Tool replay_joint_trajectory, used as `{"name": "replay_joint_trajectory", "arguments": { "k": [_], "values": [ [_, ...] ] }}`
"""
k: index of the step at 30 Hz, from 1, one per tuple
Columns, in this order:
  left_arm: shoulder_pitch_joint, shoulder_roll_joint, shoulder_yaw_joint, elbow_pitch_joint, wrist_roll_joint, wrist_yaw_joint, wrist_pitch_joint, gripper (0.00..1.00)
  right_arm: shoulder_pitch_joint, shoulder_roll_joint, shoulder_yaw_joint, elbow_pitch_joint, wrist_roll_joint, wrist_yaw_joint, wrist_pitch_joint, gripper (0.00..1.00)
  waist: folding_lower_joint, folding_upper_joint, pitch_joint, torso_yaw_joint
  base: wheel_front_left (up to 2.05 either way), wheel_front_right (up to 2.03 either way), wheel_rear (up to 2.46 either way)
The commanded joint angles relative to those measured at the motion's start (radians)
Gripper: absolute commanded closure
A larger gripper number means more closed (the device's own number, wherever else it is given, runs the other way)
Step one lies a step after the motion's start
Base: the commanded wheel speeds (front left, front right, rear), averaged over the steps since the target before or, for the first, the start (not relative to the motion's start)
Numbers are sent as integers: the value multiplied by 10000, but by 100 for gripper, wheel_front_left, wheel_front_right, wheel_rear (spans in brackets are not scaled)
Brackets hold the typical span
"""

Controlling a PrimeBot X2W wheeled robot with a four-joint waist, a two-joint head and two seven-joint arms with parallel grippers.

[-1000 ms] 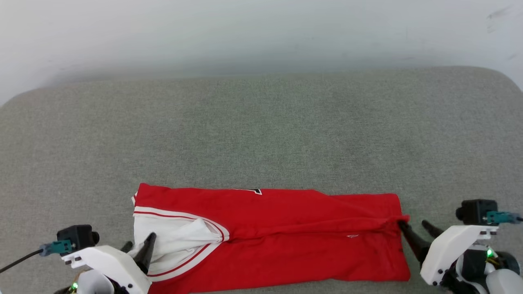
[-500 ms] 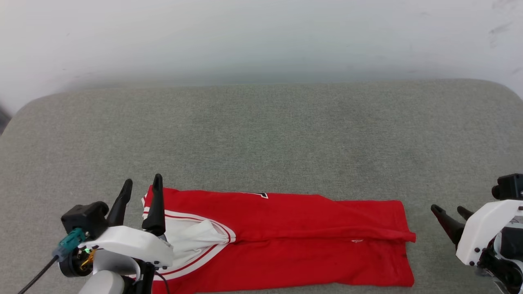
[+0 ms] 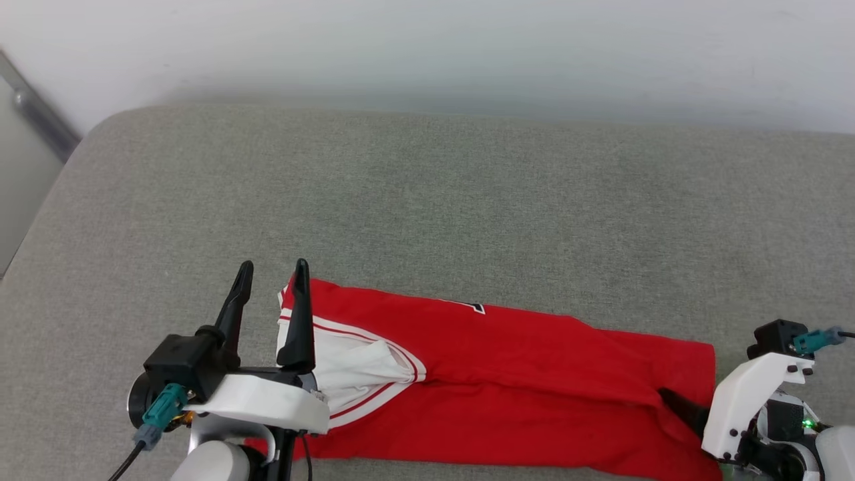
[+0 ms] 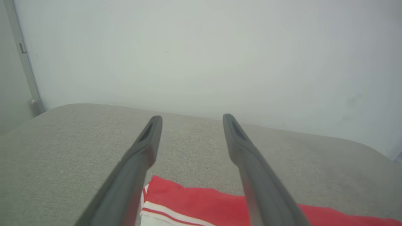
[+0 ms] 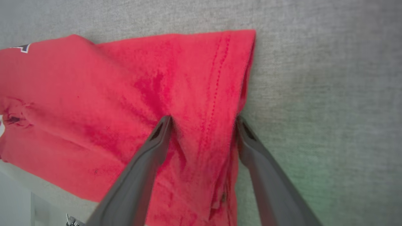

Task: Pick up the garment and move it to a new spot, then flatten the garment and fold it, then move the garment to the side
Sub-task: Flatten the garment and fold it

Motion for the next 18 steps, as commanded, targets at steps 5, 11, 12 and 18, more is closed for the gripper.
{"name": "replay_joint_trajectory", "arguments": {
  "k": [5,11,12,18],
  "values": [
    [170,-280,288,-79,346,-294,-75,0,93,332,705,929,322,7,579,83,0,0,42,185,0,0,0],
    [380,-462,501,158,570,-584,-80,0,-281,57,890,738,412,9,162,100,0,0,-160,127,0,0,0],
    [421,-464,517,206,631,-605,-78,0,-354,-33,922,663,386,9,56,100,0,0,-219,101,0,0,0],
    [841,-529,742,496,832,-755,-79,0,-464,-526,925,99,353,-3,-560,100,0,0,-705,-283,0,0,0]
  ]
}}
